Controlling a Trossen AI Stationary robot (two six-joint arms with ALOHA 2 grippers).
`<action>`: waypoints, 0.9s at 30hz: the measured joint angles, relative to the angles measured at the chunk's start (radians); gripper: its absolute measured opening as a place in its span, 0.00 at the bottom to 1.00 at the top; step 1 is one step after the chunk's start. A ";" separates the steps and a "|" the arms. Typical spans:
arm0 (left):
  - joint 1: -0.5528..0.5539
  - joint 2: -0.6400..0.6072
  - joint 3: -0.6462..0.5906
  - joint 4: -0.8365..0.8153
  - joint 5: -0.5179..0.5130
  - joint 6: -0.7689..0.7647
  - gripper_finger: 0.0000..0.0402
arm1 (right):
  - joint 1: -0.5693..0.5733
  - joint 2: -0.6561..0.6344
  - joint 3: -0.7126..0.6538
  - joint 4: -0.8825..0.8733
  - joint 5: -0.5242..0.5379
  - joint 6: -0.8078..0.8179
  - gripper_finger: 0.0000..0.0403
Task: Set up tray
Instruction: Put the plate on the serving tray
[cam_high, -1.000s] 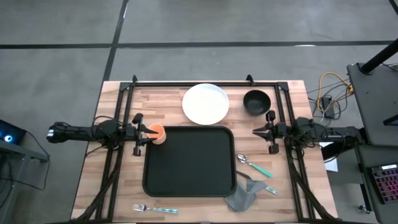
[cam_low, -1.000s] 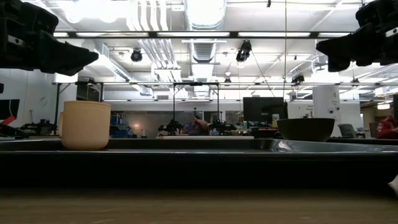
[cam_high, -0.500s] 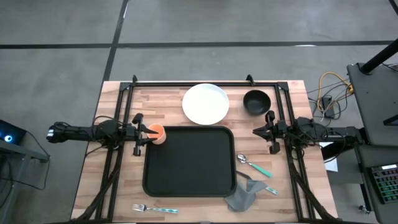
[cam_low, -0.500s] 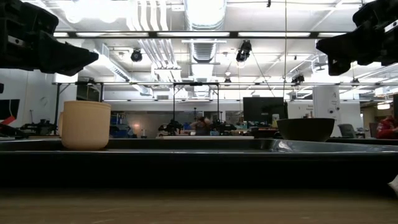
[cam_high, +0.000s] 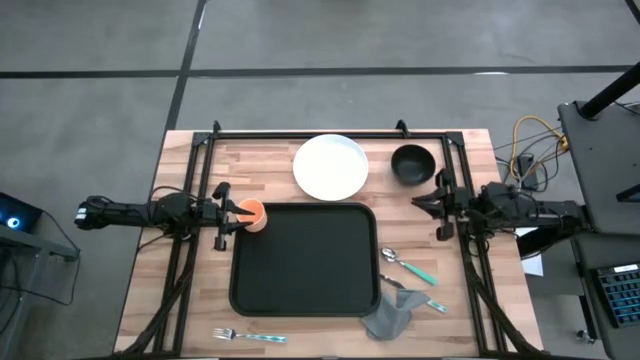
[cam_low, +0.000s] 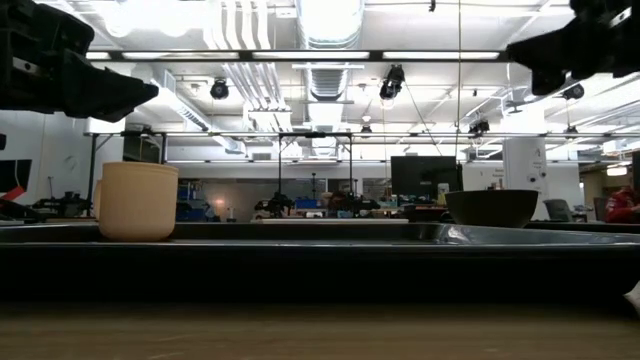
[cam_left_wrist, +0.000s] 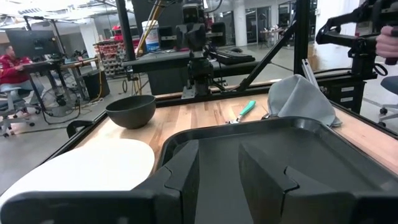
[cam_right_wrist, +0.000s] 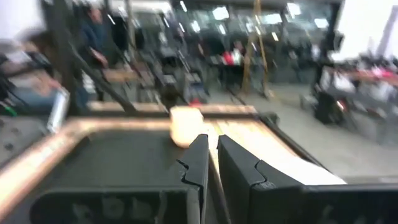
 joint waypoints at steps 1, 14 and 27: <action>0.000 0.000 0.000 0.000 0.000 0.000 0.23 | 0.000 0.019 0.022 -0.041 0.021 -0.006 0.07; 0.000 0.000 0.000 0.000 -0.001 0.000 0.23 | -0.015 0.362 0.146 0.031 0.079 -0.150 0.09; 0.000 0.000 0.000 0.000 -0.001 0.000 0.23 | -0.280 0.777 0.227 0.219 -0.238 -0.209 0.09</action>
